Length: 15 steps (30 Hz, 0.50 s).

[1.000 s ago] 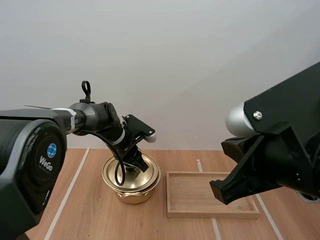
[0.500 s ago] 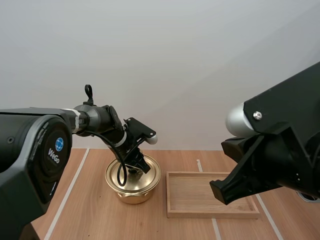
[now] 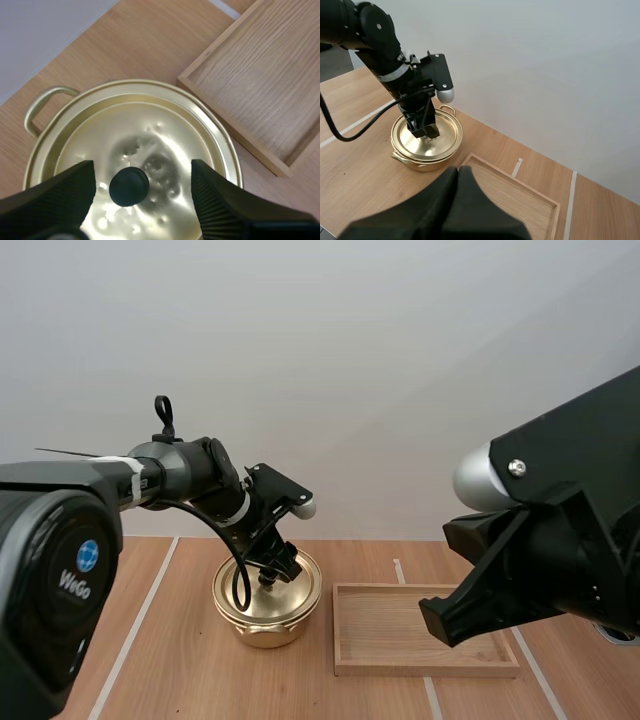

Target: Open the lid, put the grape in the pot, and close it

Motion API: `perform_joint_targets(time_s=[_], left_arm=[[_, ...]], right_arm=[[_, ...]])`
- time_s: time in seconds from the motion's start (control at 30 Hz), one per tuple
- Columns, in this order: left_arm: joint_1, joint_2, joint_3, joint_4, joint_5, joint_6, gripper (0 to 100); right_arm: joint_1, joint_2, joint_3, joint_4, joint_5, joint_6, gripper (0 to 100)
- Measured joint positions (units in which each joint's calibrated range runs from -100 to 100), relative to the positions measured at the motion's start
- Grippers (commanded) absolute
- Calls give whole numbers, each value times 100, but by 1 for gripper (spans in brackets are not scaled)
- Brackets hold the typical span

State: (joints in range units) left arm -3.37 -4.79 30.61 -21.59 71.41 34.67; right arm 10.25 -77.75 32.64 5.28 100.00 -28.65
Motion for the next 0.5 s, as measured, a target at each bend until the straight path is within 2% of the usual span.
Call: perform_joint_targets(time_s=[0.17, 0.4, 0.43, 0.47, 0.5], left_arm=[[0, -1038, 0, -7, 421, -10, 100], [0, -3474, 0, -39, 1350, -21, 100], [0, -3688, 0, -39, 1434, -67, 97], [0, -4127, 0, -39, 1668, -140, 82], [0, -4380, 0, -39, 1760, -177, 72]], right_arm=[[0, 0, 0, -37, 0, 101, 0], [0, 0, 0, -59, 0, 192, 0], [0, 0, 0, -59, 0, 203, 0], [-8, 0, 0, -68, 0, 289, 0], [-8, 0, 0, -68, 0, 299, 0]])
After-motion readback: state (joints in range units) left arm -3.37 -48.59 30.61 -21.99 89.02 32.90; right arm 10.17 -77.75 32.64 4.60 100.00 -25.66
